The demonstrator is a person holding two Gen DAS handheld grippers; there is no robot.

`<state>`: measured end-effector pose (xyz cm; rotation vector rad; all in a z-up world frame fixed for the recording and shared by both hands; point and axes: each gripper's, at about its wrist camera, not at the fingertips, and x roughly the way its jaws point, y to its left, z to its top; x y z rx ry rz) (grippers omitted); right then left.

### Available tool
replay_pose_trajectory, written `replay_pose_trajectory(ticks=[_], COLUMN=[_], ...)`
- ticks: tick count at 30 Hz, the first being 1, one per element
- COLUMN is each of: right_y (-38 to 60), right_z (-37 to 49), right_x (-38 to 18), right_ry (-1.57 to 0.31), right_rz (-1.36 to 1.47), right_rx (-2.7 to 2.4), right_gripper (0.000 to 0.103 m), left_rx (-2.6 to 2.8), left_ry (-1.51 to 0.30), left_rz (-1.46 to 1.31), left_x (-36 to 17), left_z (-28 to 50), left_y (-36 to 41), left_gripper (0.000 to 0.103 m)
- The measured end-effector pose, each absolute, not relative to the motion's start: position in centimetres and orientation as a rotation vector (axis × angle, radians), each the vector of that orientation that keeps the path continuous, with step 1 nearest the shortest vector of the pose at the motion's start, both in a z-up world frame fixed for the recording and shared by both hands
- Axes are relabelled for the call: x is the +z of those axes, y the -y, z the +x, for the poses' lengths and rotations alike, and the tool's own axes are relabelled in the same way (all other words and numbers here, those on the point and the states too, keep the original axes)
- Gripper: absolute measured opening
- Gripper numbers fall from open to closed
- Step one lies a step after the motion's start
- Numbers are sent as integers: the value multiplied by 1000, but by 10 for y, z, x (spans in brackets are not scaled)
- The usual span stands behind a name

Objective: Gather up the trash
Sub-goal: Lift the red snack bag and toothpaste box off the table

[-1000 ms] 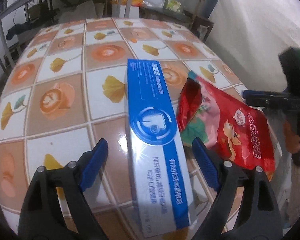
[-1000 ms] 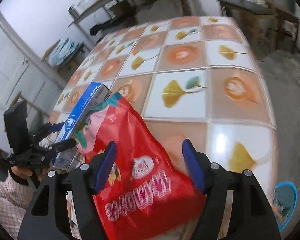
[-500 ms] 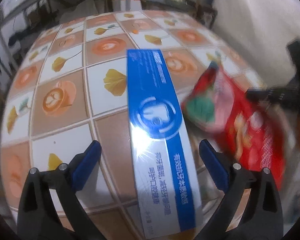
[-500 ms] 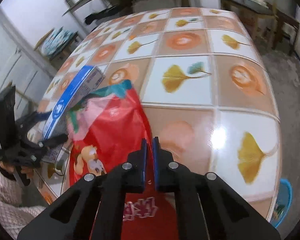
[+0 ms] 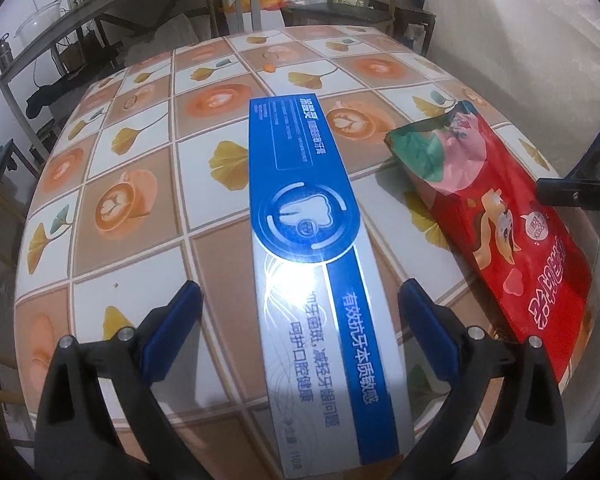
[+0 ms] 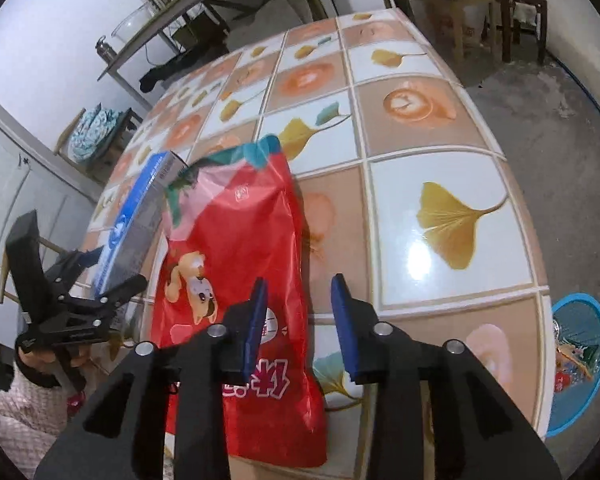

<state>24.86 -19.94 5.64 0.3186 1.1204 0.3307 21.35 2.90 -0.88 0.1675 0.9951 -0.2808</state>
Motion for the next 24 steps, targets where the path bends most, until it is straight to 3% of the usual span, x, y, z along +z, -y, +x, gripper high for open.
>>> replay_pose_trajectory(ticks=[6, 12, 20, 21, 24], right_y=[186, 179, 179, 179, 184], right_z=[254, 250, 236, 234, 225], right_x=[56, 55, 56, 56, 60], right_ry=[-1119, -1128, -1103, -1100, -1076], right_rz=[280, 244, 232, 233, 231], right_rx=[362, 357, 305, 298, 261], right_gripper=[32, 12, 6, 6, 6], left_rx=[-268, -273, -281, -287, -284], left_ry=[-966, -957, -962, -959, -953], left_rz=[159, 158, 129, 124, 126], left_x=[-9, -9, -5, -4, -3], left_z=[209, 208, 210, 210, 213], left_y=[-30, -31, -34, -34, -34], left_gripper=[96, 96, 94, 93, 76])
